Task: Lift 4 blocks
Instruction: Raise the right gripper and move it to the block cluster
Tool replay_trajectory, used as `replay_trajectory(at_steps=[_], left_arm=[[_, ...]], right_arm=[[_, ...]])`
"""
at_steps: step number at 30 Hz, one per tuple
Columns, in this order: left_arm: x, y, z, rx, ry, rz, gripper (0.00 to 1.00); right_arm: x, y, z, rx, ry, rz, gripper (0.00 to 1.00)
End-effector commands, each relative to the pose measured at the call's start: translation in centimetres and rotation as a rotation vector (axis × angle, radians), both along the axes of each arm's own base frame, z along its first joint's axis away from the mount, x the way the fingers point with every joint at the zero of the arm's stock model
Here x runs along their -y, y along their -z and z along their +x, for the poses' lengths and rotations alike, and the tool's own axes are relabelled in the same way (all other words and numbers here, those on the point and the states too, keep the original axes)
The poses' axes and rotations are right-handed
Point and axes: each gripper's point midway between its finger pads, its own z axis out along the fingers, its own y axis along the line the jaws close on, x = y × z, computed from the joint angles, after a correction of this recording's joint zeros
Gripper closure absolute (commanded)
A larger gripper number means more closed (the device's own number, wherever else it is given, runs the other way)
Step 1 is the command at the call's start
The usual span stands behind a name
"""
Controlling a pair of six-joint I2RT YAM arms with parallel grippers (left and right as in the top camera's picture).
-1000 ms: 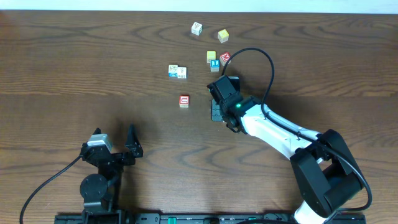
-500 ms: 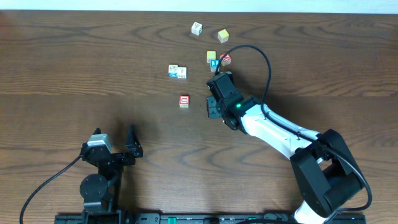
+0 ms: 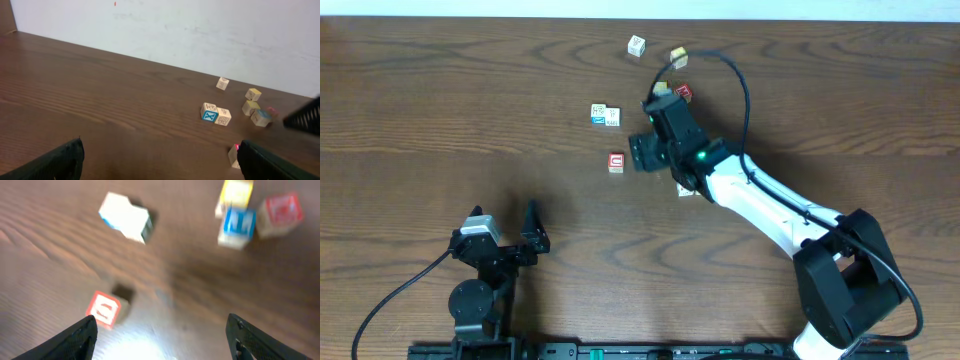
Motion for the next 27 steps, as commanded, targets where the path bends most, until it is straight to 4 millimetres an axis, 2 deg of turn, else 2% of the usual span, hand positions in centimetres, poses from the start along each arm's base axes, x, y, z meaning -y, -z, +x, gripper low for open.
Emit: replay_trajectory(at_steps=[1, 5, 13, 16, 22, 27], left_arm=[[0.1, 1.6, 0.0, -0.044, 0.008, 0.003, 0.02], [0.1, 1.6, 0.0, -0.044, 0.008, 0.003, 0.02], [0.1, 1.6, 0.0, -0.044, 0.008, 0.003, 0.02], [0.1, 1.6, 0.0, -0.044, 0.008, 0.003, 0.02], [0.2, 1.6, 0.0, -0.044, 0.009, 0.003, 0.02], [0.1, 1.6, 0.0, -0.044, 0.008, 0.003, 0.02]], right_arm=[[-0.4, -1.9, 1.2, 0.048, -0.008, 0.013, 0.20], [-0.8, -2.2, 1.9, 0.052, 0.001, 0.035, 0.23], [-3.2, 1.0, 3.4, -0.047, 0.017, 0.082, 0.22], [-4.2, 2.1, 3.4, -0.105, 0.034, 0.111, 0.27], [-5.9, 2.8, 2.2, -0.154, 0.063, 0.144, 0.39], [-8.0, 3.0, 0.1, -0.179, 0.042, 0.149, 0.35]])
